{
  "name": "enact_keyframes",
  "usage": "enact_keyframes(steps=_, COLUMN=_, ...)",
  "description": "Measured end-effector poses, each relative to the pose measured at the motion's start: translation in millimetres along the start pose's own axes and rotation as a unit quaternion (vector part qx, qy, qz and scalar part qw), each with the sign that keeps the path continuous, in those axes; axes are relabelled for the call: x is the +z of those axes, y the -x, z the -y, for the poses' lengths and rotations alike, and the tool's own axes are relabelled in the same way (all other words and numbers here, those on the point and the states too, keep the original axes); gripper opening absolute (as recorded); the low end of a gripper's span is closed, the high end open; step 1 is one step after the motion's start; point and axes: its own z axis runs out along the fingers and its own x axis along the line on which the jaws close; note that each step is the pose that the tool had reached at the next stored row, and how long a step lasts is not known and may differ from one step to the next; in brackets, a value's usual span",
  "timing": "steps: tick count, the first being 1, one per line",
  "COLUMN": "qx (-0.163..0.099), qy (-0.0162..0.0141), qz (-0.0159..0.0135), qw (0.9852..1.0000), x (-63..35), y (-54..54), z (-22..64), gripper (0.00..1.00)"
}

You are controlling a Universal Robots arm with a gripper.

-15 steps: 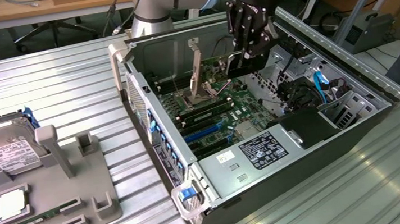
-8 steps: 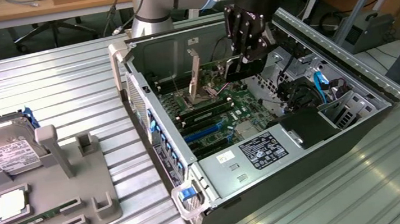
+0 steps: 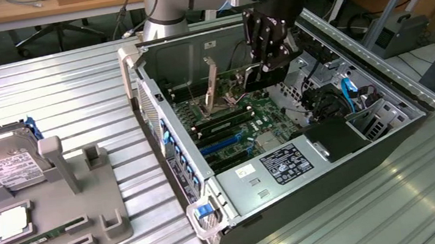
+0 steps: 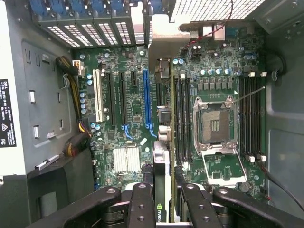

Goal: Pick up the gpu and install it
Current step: 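Insert the gpu into the slot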

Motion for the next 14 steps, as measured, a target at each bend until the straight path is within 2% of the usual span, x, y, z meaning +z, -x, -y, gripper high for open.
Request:
enact_keyframes(steps=9, qx=-0.004, qy=0.0, qz=0.0001, qw=1.0, x=2.4, y=-4.5, z=-2.9, gripper=0.27)
enact_keyframes(steps=14, qx=-0.004, qy=0.0, qz=0.0001, qw=1.0, x=9.8, y=-4.8, z=-3.8, gripper=0.27)
